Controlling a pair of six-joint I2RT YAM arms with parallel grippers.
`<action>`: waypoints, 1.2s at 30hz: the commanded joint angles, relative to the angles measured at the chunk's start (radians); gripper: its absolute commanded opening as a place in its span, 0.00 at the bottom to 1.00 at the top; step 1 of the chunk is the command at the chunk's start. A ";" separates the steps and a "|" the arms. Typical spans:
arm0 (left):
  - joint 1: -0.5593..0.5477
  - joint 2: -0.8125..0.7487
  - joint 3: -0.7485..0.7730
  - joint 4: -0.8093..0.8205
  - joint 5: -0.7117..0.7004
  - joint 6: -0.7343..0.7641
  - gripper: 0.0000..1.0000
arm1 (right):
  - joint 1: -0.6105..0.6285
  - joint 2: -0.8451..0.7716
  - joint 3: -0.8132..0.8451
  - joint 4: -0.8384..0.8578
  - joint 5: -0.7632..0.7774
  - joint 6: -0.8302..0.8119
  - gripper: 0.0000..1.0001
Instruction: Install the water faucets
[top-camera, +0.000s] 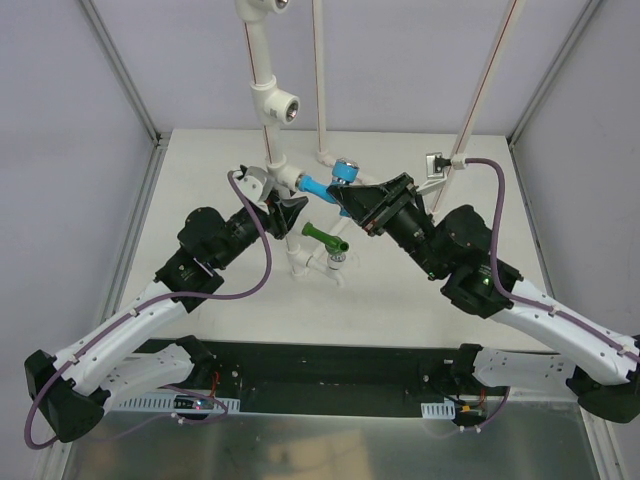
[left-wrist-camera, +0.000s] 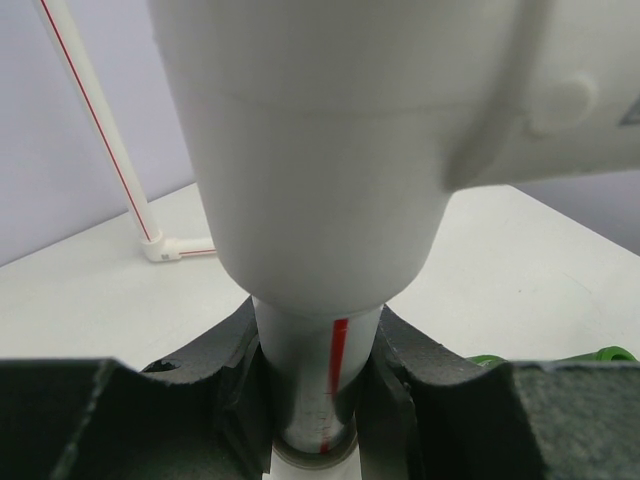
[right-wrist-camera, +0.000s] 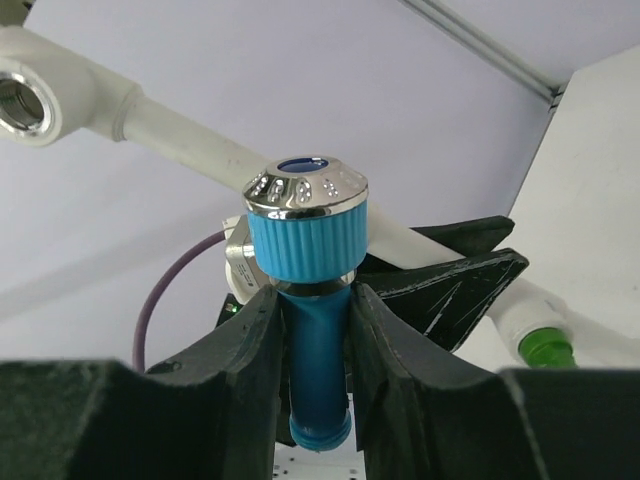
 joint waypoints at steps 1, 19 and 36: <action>-0.016 0.005 0.001 -0.020 0.054 -0.102 0.00 | 0.002 0.022 0.021 0.084 -0.014 0.264 0.00; -0.016 0.025 0.013 -0.013 0.068 -0.096 0.00 | -0.018 -0.121 -0.024 -0.112 0.123 0.491 0.25; -0.016 0.033 0.021 -0.015 0.073 -0.091 0.00 | -0.025 -0.244 -0.096 -0.031 0.181 -0.137 0.54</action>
